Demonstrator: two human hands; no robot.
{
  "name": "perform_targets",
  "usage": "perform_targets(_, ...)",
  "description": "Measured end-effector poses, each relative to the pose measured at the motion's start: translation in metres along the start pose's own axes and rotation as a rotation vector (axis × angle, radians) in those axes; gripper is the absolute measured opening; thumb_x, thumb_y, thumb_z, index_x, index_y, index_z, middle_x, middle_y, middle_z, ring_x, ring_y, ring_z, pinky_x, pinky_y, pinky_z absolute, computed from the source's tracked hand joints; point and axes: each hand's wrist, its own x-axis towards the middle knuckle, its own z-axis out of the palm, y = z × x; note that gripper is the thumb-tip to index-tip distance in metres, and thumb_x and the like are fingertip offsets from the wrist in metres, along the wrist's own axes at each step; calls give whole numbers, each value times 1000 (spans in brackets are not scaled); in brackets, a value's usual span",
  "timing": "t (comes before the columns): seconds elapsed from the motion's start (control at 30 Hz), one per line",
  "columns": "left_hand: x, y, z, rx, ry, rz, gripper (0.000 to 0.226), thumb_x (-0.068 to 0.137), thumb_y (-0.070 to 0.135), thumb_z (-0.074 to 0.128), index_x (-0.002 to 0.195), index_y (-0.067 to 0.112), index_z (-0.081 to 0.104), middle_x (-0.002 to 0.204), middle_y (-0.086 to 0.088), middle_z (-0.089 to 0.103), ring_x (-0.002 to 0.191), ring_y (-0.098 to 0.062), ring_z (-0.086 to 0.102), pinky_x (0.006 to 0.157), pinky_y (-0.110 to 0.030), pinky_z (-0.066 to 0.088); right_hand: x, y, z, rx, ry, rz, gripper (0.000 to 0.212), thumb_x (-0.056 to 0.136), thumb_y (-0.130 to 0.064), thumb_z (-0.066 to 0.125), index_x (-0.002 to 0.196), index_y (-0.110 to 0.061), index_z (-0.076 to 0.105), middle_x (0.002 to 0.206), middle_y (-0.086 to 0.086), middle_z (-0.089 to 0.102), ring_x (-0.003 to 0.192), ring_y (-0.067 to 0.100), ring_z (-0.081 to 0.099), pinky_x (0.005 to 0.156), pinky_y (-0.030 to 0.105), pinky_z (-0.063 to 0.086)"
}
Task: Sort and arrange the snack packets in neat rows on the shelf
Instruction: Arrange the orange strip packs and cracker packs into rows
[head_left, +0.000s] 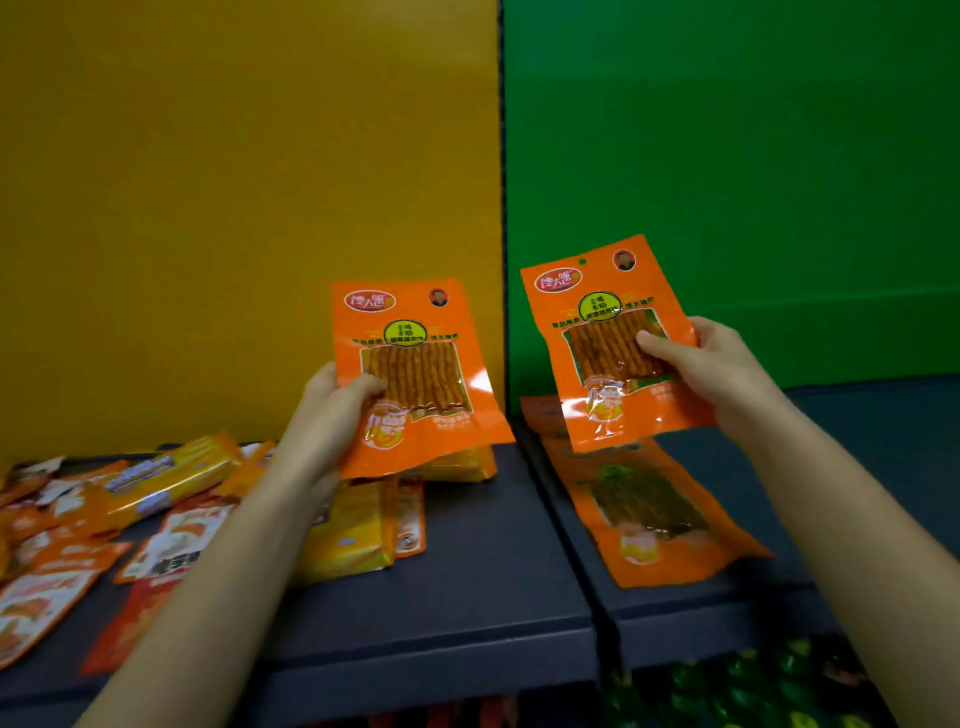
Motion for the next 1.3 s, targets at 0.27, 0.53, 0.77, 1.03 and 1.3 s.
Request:
perform_targets(0.27,-22,-11,157,56,-104,-108,18,86,7,47,102,12,54,77,-7,63,62,-18,60,47,-23,49,29,40,-146,23,31,87,19,86,-25,63,102,-18,57,90,3,66,74,18,62,68,30,51)
perform_targets(0.53,-12,-32,275,187,-263,-225,19,87,2,55,106,4,59,93,-15,67,79,-25,64,83,-41,52,55,83,-230,38,-50,157,12,87,-24,62,96,-20,56,91,6,67,78,23,64,70,33,52)
perform_targets(0.77,11,-49,340,364,-241,-236,27,84,-3,59,111,-3,59,115,-20,65,100,-29,64,93,-37,50,73,112,-251,78,-108,207,25,87,-23,62,109,-15,56,90,6,67,77,22,64,65,32,50)
perform_targets(1.03,28,-65,362,686,-120,-240,45,74,12,74,114,0,56,120,-15,62,110,-29,59,95,-36,48,82,138,-244,115,-172,272,31,88,-24,61,115,-12,56,104,13,69,88,27,66,72,34,52)
perform_targets(1.3,28,-69,369,776,-111,-221,33,77,16,72,104,2,59,114,-14,64,106,-27,60,91,-36,51,70,146,-234,45,-238,283,14,93,-23,53,104,-15,54,105,14,67,92,27,64,83,40,50)
